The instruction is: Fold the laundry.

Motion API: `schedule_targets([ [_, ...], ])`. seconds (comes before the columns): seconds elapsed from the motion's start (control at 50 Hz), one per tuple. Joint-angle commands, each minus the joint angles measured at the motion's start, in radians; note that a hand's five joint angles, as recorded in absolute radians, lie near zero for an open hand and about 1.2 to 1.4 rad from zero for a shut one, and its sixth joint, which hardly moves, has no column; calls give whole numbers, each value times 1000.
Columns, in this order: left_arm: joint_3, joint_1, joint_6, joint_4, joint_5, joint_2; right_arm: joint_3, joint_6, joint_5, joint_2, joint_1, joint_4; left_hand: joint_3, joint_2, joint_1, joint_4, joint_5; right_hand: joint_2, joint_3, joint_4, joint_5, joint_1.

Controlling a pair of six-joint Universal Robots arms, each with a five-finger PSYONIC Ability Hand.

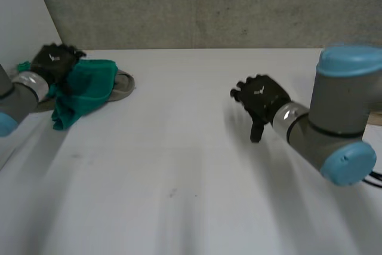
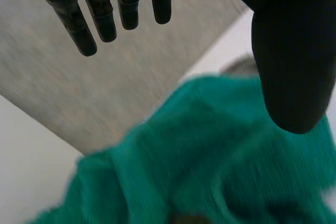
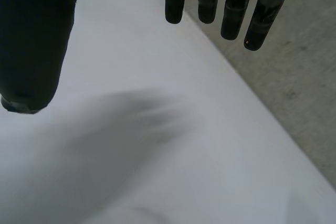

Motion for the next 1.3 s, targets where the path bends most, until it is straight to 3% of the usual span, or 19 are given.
schedule_targets([
  [0.02, 35, 15, 50, -19, -4, -104, 97, -1, 1, -49, -14, -48, 177, 184, 198, 183, 168, -45, -40, -60, -59, -27],
  [0.06, 45, 15, 50, -21, -6, -118, 117, -1, 1, -58, -15, -56, 242, 249, 262, 248, 233, -45, -40, -60, -59, -27],
  [0.14, 55, 15, 50, -21, -12, -151, 142, -1, 6, -67, -15, -58, 608, 615, 629, 614, 599, -45, -40, -60, -59, -27],
  [0.22, 51, 2, 55, -18, -53, -156, 165, -1, 8, -83, -15, -59, 1183, 1190, 1203, 1189, 1174, -45, -40, -60, -59, -27],
  [0.28, 42, -15, 66, -9, -119, -141, 175, -1, 9, -97, -18, -61, 1184, 1191, 1205, 1190, 1175, -45, -40, -60, -59, -27],
  [0.3, 36, -43, 73, 5, -186, -104, 176, 1, 11, -98, -18, -61, 1184, 1191, 1205, 1190, 1175, -45, -40, -60, -59, -27],
  [0.36, -7, -96, 67, 46, -277, -5, 174, 1, 17, -110, -24, -62, 1184, 1191, 1205, 1190, 1175, -45, -40, -60, -59, -27],
  [0.42, -70, -136, 55, 89, -285, 81, 171, 8, 26, -133, -54, -61, 1184, 1191, 1205, 1190, 1175, -45, -40, -60, -59, -27],
  [0.52, -234, -290, -60, 117, -265, 347, 160, 19, 55, -167, -99, -65, 1184, 1191, 1205, 1190, 1175, -45, -40, -60, -59, -27],
  [0.58, -349, -400, -132, 117, -190, 468, 162, 25, 76, -186, -105, -93, 1184, 1191, 1205, 1190, 1175, -45, -40, -60, -59, -27],
  [0.68, -516, -560, -212, 126, -43, 579, 168, 33, 86, -225, -125, -108, 1184, 1191, 1205, 1190, 1175, -45, -40, -60, -59, -27],
  [0.76, -581, -658, -278, 130, -1, 559, 172, 33, 83, -233, -137, -110, 1184, 1191, 1205, 1190, 1175, -45, -40, -60, -59, -27],
  [0.78, -584, -681, -296, 130, -1, 544, 172, 33, 83, -233, -137, -110, 909, 916, 929, 914, 900, -45, -40, -60, -59, -27],
  [0.8, -586, -728, -319, 128, -3, 518, 172, 33, 81, -233, -137, -110, 229, 236, 249, 234, 220, -45, -40, -60, -59, -27],
  [0.82, -584, -742, -325, 128, -6, 507, 175, 33, 81, -233, -137, -110, 7, 14, 27, 12, -2, -45, -40, -60, -59, -27],
  [0.86, -578, -768, -333, 133, -17, 484, 179, 33, 80, -233, -136, -108, -11, -4, 9, -5, -20, -45, -40, -60, -59, -27],
  [1.08, -567, -632, -322, 111, -213, 497, 218, 28, 18, -233, -134, -101, -7, 0, 13, -2, -16, -45, -40, -60, -59, -27],
  [1.22, -650, -520, -316, 56, -216, 566, 240, -15, -69, -235, -134, 20, 34, 41, 54, 39, 25, -45, -40, -60, -59, -27],
  [1.3, -705, -499, -296, 50, -225, 592, 258, -50, -103, -248, -128, 100, 98, 105, 118, 104, 89, -45, -40, -60, -59, -27],
])
